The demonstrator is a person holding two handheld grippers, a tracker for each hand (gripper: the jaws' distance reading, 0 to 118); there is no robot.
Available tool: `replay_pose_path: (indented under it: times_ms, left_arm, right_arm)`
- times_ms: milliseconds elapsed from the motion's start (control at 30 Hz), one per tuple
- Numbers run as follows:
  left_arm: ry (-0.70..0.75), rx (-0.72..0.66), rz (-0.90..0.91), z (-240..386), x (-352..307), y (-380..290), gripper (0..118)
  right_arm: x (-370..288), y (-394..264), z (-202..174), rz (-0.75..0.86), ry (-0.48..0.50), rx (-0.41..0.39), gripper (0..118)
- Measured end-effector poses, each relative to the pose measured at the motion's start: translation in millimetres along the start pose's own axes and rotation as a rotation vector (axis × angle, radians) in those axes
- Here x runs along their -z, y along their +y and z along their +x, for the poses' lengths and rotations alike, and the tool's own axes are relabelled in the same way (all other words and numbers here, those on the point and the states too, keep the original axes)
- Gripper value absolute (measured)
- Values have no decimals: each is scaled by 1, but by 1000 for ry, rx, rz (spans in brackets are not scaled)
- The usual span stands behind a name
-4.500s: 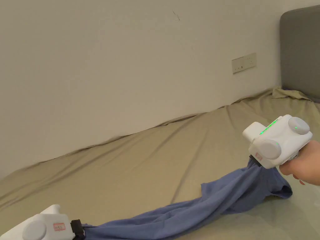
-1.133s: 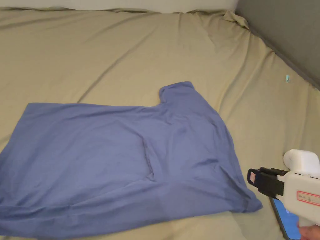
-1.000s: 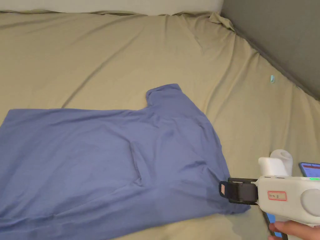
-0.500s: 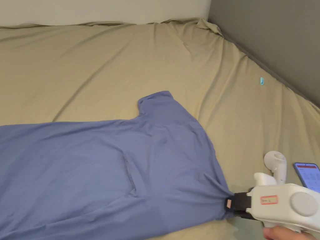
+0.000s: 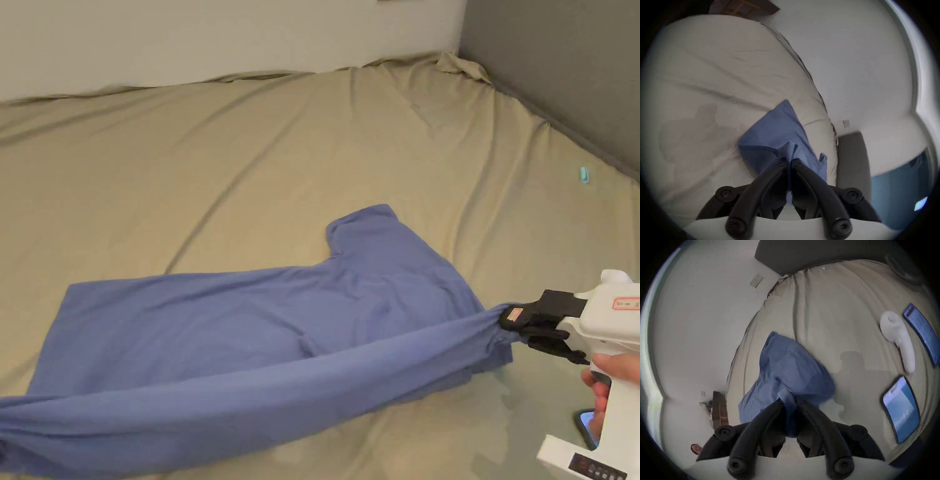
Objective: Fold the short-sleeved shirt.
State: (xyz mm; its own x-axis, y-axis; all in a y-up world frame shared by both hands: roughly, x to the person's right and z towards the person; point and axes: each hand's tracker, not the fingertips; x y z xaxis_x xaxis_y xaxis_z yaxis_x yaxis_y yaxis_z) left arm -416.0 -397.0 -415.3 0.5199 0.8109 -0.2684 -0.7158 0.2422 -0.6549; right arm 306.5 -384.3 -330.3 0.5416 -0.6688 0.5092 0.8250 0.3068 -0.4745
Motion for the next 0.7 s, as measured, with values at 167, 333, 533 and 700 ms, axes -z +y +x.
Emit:
replay_pose_path:
  times_ms: [167,333,533,700]
  left_arm:
    - [97,64,5,26,71,31,1]
    - [315,135,-8,20,152,35,1]
    - [441,246,-12,-5,193,17,1]
    - [317,309,-54,11,183,22,96]
  right_arm:
    - [57,35,-13,0,-51,17,11]
    - [124,37,-27,8,-188,-67,11]
    - [177,14,-21,-29,-385,-247,11]
    - [167,13,-48,-63,-422,-464,81]
